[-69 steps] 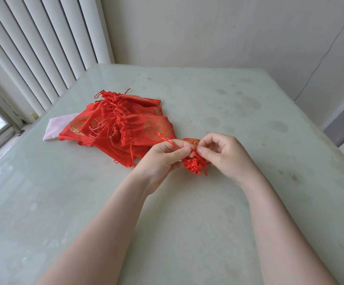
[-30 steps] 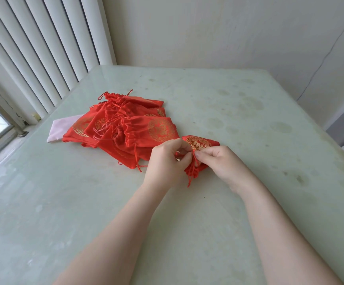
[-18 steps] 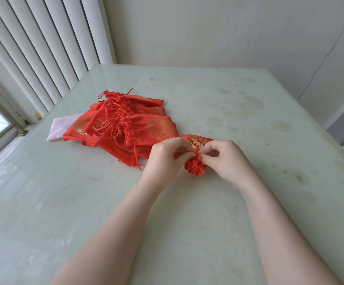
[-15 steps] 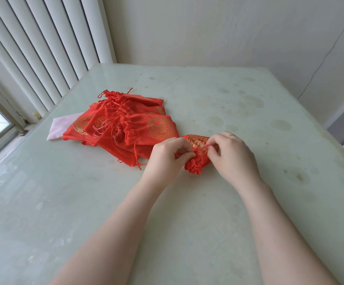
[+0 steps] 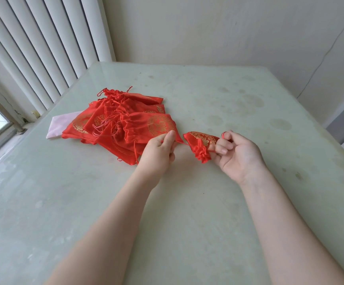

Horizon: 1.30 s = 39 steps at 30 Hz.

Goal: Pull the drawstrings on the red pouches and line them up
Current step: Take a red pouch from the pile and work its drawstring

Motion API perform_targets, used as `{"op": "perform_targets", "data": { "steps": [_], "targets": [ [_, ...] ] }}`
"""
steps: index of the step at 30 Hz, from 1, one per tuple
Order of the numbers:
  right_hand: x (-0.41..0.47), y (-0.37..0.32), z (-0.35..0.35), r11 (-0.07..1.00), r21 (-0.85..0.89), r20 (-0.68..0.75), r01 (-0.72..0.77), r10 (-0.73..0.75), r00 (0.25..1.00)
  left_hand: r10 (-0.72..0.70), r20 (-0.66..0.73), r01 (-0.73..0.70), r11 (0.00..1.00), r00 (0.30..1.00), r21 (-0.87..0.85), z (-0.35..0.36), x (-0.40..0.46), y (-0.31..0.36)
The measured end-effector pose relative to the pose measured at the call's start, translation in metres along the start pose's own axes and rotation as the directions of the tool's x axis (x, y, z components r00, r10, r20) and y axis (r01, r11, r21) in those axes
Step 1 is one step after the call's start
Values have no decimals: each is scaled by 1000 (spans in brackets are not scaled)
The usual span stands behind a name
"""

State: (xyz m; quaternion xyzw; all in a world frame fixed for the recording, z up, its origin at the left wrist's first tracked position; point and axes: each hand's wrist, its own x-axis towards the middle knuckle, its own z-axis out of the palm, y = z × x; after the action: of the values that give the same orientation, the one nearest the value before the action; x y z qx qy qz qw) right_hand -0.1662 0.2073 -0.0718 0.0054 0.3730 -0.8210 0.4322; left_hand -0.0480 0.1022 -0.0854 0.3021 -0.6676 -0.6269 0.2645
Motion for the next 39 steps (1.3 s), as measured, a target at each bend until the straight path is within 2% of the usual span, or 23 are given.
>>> {"op": "perform_targets", "data": {
  "steps": [2, 5, 8, 10, 13, 16, 19, 22, 25, 28, 30, 32, 34, 35, 37, 39],
  "targets": [
    [2, 1, -2, 978, -200, -26, 51, -57, 998, -38, 31, 40, 998, 999, -50, 4, -3, 1],
    [0, 4, -2, 864, -477, 59, 160, -150, 987, -106, 33, 108, 992, 994, -67, 6, -3, -1],
    [-2, 13, -4, 605, -760, 197, 240, -138, 971, -139, 98, 154, 972, 985, -175, 4, -1, -2],
    [-2, 18, -5, 496, -826, 260, 267, -85, 962, -125, 179, 165, 959, 976, -230, 5, -2, -2],
    [-4, 19, -5, 500, -822, 306, 273, -17, 952, -85, 213, 135, 962, 973, -236, 7, -4, -1],
    [-4, 20, -4, 498, -829, 265, 256, -55, 963, -36, 166, 67, 980, 985, -185, 9, -5, 0],
    [-1, 22, -3, 633, -736, 211, 241, -124, 970, -13, 140, 28, 995, 990, -99, 10, -9, 0],
    [0, 23, -1, 757, -592, 218, 278, -182, 959, -17, 195, 21, 1000, 981, -17, 14, -11, -3],
    [1, 23, -1, 797, -516, 258, 314, -205, 944, -1, 214, -19, 996, 977, 88, 15, -11, -7],
    [2, 22, -1, 835, -473, 248, 281, -180, 952, -6, 199, -23, 990, 980, 141, 14, -10, -8],
    [5, 22, -1, 845, -471, 219, 255, -169, 961, -45, 194, 32, 997, 980, 70, 15, -9, -7],
    [6, 23, -1, 840, -488, 184, 235, -164, 969, -113, 205, 144, 980, 972, -141, 17, -8, -5],
    [6, 23, -3, 838, -503, 133, 209, -164, 978, -176, 272, 275, 880, 946, -387, 19, -10, -2],
    [6, 23, -3, 838, -508, 105, 197, -167, 980, -182, 311, 314, 833, 933, -456, 20, -10, -2],
    [5, 21, -4, 841, -504, 55, 195, -195, 979, -183, 351, 340, 820, 918, -460, 22, -12, -1],
    [3, 17, -3, 857, -465, 16, 223, -243, 970, -211, 312, 325, 865, 926, -382, 25, -11, -2]
  ]
}}
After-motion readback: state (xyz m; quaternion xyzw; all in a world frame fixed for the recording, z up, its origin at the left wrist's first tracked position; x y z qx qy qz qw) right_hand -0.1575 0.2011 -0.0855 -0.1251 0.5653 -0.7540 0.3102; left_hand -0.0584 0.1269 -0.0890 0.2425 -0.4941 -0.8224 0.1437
